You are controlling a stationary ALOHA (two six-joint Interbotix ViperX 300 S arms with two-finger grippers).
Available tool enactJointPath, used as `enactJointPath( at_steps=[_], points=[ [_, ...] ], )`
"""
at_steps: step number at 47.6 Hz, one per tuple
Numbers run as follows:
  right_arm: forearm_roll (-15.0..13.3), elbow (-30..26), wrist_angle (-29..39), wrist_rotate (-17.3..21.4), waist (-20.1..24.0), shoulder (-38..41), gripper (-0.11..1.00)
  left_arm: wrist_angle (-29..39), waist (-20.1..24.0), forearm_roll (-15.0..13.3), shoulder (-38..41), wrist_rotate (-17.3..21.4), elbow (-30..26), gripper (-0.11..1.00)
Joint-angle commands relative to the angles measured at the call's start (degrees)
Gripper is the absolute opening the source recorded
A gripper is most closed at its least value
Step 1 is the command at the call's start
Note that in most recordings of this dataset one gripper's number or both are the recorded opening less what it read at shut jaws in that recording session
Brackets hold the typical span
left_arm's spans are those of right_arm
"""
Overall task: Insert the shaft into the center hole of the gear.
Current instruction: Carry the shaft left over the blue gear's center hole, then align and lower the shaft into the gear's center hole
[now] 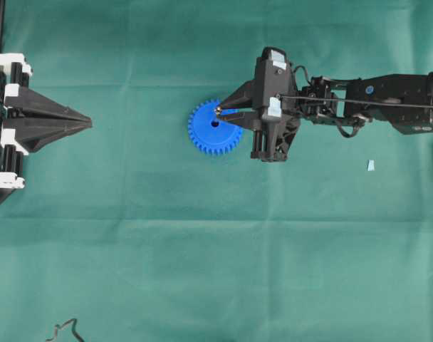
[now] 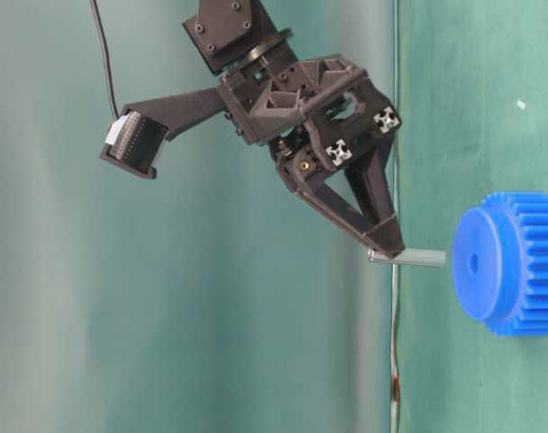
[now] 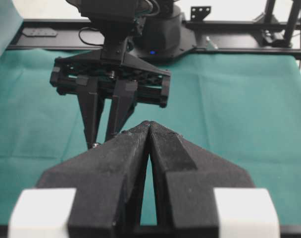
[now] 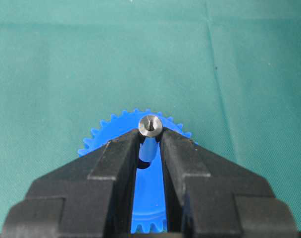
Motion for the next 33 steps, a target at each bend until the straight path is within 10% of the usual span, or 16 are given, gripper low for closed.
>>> enactJointPath(
  at_steps=[1,33],
  points=[
    [0.09,-1.23,-0.18,0.0,0.09,-0.7,0.16,-0.26,0.09,0.18,0.53,-0.09,-1.32,0.0],
    [0.35,-2.72,-0.53,0.18,0.09,3.43,0.16,-0.26,0.09,0.09,0.62,-0.09,-1.32,0.0]
  ],
)
